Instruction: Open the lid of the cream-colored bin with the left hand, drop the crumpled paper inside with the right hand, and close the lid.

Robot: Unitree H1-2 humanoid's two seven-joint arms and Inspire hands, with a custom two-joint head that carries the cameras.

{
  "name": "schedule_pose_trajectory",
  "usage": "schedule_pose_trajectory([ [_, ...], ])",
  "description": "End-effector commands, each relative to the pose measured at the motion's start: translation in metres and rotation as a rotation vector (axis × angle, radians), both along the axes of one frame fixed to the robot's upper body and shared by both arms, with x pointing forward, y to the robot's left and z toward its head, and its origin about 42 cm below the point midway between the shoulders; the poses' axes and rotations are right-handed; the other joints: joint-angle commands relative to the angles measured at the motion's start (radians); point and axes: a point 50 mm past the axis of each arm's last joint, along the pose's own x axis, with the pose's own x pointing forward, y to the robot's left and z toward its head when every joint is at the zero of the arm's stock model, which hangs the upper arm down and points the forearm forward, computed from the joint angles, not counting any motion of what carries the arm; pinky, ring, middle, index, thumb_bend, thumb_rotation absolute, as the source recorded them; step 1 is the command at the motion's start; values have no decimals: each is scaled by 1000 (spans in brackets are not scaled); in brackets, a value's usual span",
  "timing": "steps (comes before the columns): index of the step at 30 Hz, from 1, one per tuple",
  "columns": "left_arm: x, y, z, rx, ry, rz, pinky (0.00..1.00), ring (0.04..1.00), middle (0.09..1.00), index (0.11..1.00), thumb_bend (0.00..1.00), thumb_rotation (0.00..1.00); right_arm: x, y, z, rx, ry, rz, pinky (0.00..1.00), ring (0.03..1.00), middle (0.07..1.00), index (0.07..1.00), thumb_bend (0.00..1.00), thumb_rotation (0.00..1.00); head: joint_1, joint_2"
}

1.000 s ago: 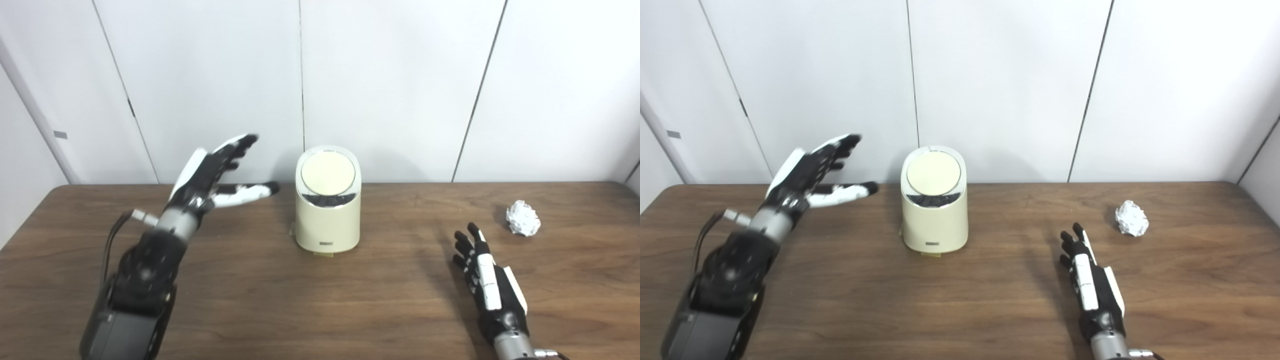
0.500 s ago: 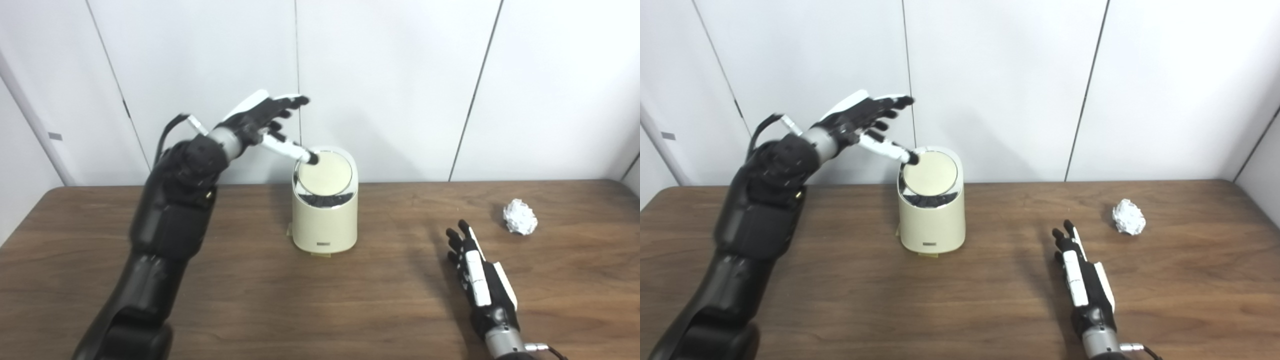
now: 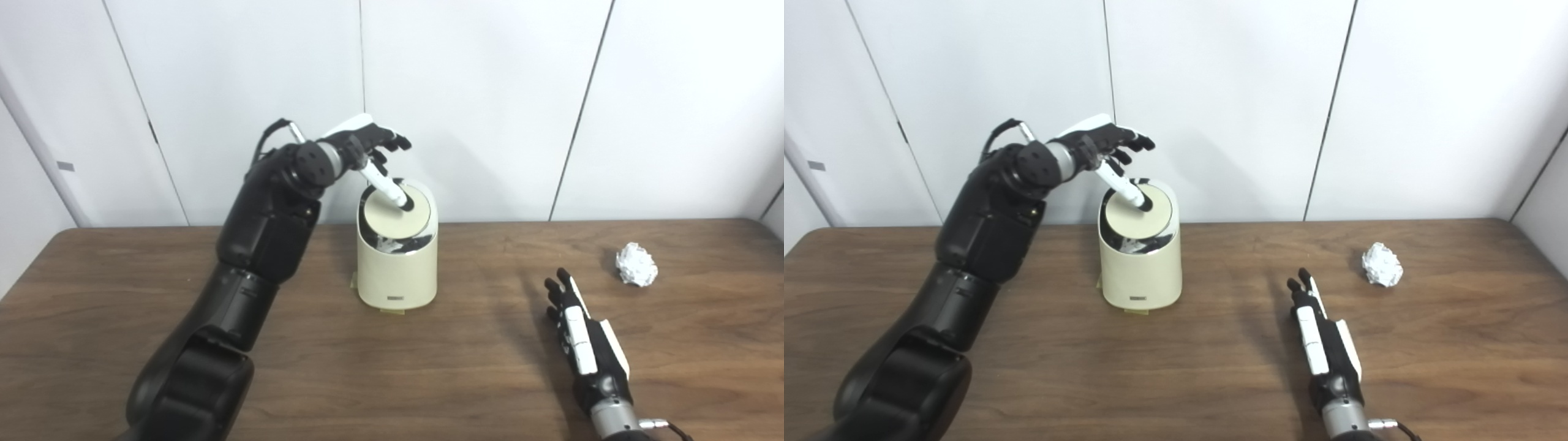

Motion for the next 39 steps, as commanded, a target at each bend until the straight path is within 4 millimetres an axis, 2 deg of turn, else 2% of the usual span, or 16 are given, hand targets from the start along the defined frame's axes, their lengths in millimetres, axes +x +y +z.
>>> schedule_pose_trajectory([
  [1, 4, -7, 46, 54, -145, 4, 797, 885, 916, 897, 926, 103, 3, 14, 3, 13, 12, 51, 965, 985, 965, 1000, 536, 1000, 1, 2],
  [4, 5, -13, 45, 133, -170, -20, 785, 906, 938, 894, 929, 123, 4, 16, 4, 13, 14, 43, 962, 981, 961, 1000, 539, 1000, 2, 5],
  [10, 7, -20, 41, 174, -186, -35, 757, 916, 934, 879, 948, 88, 5, 16, 6, 40, 12, 43, 968, 984, 964, 1000, 552, 1000, 5, 13],
  [13, 6, -22, 38, 191, -173, -35, 834, 985, 983, 886, 934, 76, 5, 15, 7, 24, 9, 42, 957, 979, 963, 1000, 553, 1000, 8, 18],
  [17, 6, -24, 35, 226, -169, -50, 866, 999, 999, 891, 916, 70, 5, 13, 8, 34, 12, 41, 965, 984, 966, 1000, 559, 1000, 12, 22],
  [19, 6, -24, 34, 241, -175, -56, 885, 1000, 1000, 887, 914, 74, 5, 14, 8, 34, 15, 37, 960, 981, 961, 1000, 565, 1000, 14, 24],
  [32, 10, -17, 33, 267, -187, -28, 858, 1000, 1000, 885, 915, 61, 3, 11, 8, 26, 22, 37, 961, 983, 959, 1000, 567, 1000, 19, 36],
  [36, 11, -19, 27, 314, -196, -35, 807, 961, 998, 894, 902, 48, 2, 11, 9, 21, 20, 38, 953, 976, 952, 1000, 547, 1000, 19, 42],
  [39, 10, -21, 20, 365, -231, -49, 821, 938, 966, 888, 914, 50, 1, 10, 10, 23, 22, 41, 959, 984, 959, 1000, 551, 1000, 19, 44],
])
